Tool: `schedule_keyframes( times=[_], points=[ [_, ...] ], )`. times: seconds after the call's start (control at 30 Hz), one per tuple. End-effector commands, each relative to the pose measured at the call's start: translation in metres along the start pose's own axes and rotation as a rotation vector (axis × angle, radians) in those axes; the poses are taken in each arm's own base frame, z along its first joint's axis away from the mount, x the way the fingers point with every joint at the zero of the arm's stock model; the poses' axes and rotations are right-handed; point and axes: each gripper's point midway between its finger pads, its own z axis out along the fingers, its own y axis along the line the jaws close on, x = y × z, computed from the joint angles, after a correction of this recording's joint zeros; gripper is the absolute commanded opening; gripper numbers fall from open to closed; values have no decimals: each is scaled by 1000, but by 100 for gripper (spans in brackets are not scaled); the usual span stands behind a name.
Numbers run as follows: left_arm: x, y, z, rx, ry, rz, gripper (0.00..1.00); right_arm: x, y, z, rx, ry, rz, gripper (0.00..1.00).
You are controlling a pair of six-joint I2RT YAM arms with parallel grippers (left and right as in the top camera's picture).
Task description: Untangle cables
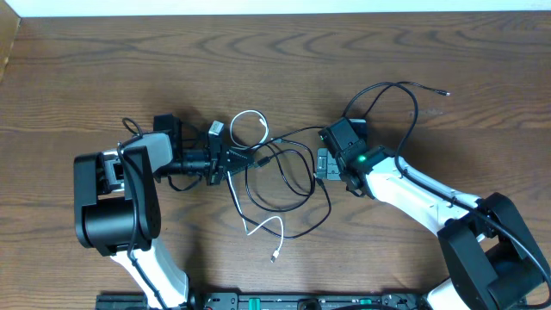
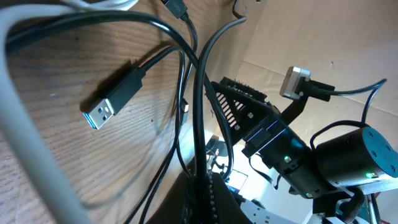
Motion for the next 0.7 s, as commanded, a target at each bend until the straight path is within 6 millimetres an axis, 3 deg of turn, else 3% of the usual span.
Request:
schedule_keyframes(
  times=[0.0,0.43,0.53,0.67],
  points=[
    [1,1,0,16,4,-6,7,0,-2,2,11,-2,14,99],
    [6,0,0,27,16,-39,7,0,-2,2,11,-2,14,99],
    [8,-9,0,79,25,-9,8,0,-2,2,10,-2,14,99],
    [16,-37,-5,236,39,91,7,0,-2,2,11,-2,14,99]
  ],
)
